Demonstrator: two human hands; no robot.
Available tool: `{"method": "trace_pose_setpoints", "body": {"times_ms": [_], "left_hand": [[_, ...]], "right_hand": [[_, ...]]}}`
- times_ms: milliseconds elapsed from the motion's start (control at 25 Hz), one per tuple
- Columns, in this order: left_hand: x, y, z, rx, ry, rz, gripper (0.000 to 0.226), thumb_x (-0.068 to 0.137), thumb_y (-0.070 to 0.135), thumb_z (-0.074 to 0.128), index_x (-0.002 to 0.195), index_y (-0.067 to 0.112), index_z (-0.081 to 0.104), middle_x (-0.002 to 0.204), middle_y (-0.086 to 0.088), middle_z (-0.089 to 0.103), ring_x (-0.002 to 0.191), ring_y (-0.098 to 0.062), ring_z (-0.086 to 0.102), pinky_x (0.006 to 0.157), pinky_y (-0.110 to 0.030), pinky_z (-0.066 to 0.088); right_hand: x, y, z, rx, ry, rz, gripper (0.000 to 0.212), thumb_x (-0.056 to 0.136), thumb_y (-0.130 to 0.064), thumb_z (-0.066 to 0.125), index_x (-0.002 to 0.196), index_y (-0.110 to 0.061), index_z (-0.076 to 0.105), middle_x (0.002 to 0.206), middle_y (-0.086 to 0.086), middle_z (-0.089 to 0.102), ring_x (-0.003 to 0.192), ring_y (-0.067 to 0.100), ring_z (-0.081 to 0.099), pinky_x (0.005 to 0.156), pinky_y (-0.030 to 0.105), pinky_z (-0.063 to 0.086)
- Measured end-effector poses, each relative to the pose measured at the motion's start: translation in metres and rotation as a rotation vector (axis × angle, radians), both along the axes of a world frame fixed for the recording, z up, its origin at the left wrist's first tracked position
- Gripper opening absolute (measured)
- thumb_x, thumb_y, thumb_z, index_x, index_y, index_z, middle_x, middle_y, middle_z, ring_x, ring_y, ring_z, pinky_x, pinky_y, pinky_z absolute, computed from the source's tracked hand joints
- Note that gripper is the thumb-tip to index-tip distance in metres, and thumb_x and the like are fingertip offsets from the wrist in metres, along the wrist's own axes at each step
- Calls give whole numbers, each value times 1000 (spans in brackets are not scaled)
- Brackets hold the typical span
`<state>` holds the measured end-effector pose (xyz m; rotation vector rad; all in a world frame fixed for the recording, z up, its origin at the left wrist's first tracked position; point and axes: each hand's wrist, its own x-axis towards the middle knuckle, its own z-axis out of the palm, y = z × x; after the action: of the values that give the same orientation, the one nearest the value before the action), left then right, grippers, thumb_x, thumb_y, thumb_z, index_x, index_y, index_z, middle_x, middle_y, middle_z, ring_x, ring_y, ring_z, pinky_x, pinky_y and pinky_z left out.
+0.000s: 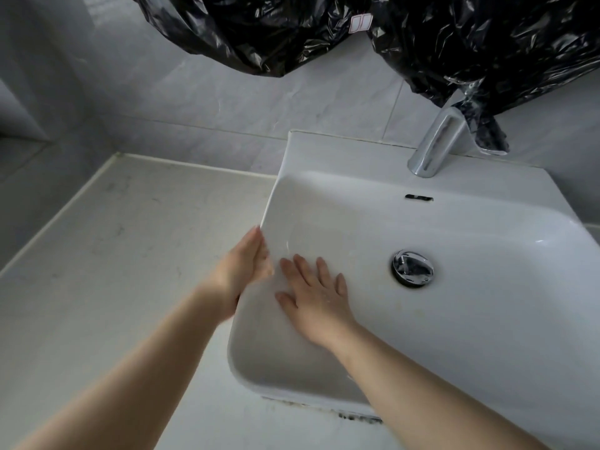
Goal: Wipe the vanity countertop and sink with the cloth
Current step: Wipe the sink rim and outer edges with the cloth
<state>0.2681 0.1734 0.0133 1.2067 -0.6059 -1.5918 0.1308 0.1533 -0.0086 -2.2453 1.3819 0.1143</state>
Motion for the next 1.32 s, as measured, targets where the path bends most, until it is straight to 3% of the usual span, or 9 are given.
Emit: {"method": "trace_pose_setpoints", "body": {"times_ms": [160,360,520,600,760,880,1000,1200,1320], "left_hand": [[10,-12,6,-112,36,6,55,99,44,20,122,6,54,68,-2,72,61,-11,68,59,-18,53],[2,28,-3,154,74,-27,56,95,48,29,97,10,71,87,-11,72,72,-19,70,78,-34,46],[4,6,-9,5,58,17,59,100,16,25,68,15,74,50,2,64,46,-7,61,52,-17,48],[4,11,-12,-58,-56,74,57,100,10,24,74,20,75,51,11,65,47,2,60,52,-13,48],[-4,47,-2,109,133,29,47,95,38,33,90,15,74,89,-10,71,72,-17,68,74,-33,49],[-8,38,10,97,117,10,45,97,39,32,99,10,67,83,-9,73,67,-17,69,63,-27,54],[-5,-9,22,-19,-7,49,44,100,36,28,99,7,60,62,-3,70,52,-10,65,50,-17,50],[-5,-3,17,-98,-471,82,31,99,31,37,82,26,62,53,9,54,48,-7,49,44,-20,41],[-6,5,12,-40,-481,110,33,98,35,36,73,26,57,45,10,45,42,-8,41,44,-25,34]], "right_hand": [[-3,0,-1,11,0,-3,57,98,-45,28,149,-36,4,158,-13,-5,145,22,-11,115,49,-6],[-2,0,-2,1,3,-9,57,98,-46,28,148,-37,4,158,-14,-5,145,21,-11,115,49,-6],[-2,0,0,-4,0,-11,56,98,-46,28,148,-37,4,158,-14,-4,145,21,-10,115,48,-6],[-2,1,0,-8,-3,-11,57,98,-46,29,148,-37,5,158,-13,-3,146,21,-9,115,48,-5],[-3,-1,-2,-11,-14,-3,57,98,-46,29,148,-37,5,158,-13,-3,146,21,-9,115,49,-5],[-2,-1,-3,-9,-2,1,57,98,-46,29,148,-37,4,158,-14,-4,146,22,-10,114,49,-5],[-3,-3,-2,5,-5,1,57,98,-45,29,148,-37,4,158,-14,-5,145,22,-11,114,49,-5],[-3,-2,1,12,14,7,58,98,-46,29,149,-37,3,158,-14,-6,145,21,-12,115,48,-6],[-2,-3,1,11,12,5,58,98,-45,29,149,-36,2,158,-13,-7,145,22,-13,115,49,-6]]}}
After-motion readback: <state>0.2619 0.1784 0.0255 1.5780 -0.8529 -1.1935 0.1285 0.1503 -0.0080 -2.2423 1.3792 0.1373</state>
